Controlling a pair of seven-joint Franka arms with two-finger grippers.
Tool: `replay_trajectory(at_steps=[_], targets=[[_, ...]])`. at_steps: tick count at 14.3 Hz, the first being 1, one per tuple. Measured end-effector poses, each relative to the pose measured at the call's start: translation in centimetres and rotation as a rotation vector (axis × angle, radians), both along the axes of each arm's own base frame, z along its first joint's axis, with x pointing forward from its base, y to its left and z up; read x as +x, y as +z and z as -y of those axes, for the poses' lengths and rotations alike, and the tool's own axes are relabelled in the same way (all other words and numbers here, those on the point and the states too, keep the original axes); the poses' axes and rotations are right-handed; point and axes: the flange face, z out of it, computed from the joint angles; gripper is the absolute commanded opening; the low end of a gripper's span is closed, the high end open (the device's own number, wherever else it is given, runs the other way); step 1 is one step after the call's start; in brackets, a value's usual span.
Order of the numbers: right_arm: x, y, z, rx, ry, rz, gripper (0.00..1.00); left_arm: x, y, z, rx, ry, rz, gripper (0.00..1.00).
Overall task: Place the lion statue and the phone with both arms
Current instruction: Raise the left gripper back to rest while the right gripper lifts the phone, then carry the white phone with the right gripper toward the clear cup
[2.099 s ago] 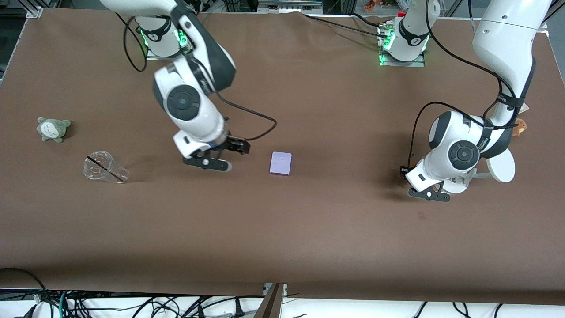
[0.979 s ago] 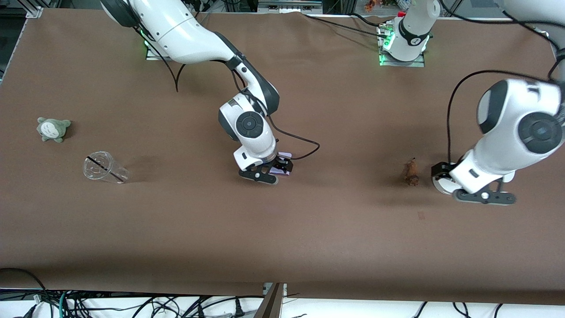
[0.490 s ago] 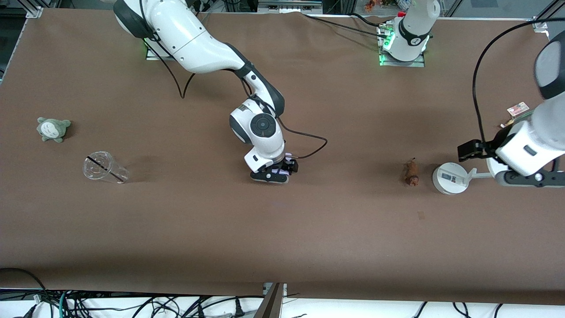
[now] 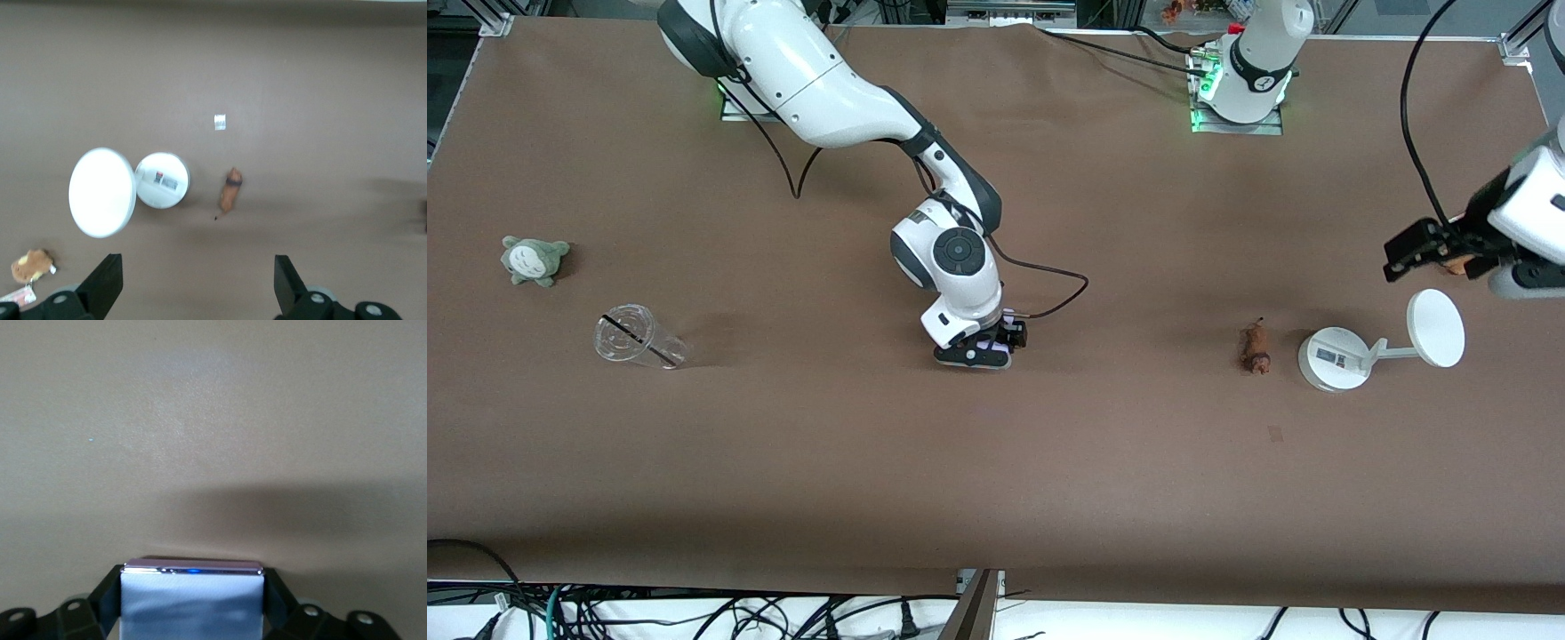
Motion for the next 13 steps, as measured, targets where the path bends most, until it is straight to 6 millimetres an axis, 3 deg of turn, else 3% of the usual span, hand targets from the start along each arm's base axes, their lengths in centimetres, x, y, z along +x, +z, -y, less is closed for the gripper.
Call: replay_trajectory(at_steps=[4, 6, 10, 13], targets=[[0.5, 0.3, 0.3, -0.006, 0.023, 0.006, 0.38, -1.1, -1.0, 0.1, 0.003, -0.016, -0.047, 1.0], [2.0, 0.7, 1.9, -0.024, 0.05, 0.007, 0.38, -1.1, -1.1, 0.2, 0.003, -0.024, -0.049, 1.0], [5.9, 2.8, 7.6, -0.078, 0.119, -0.022, 0.39, -1.2, -1.1, 0.5, 0.004, -0.032, -0.056, 1.0], [8.5, 4.2, 12.9, -0.108, 0.182, -0.049, 0.39, -1.2, -1.1, 0.5, 0.004, -0.033, -0.057, 1.0]])
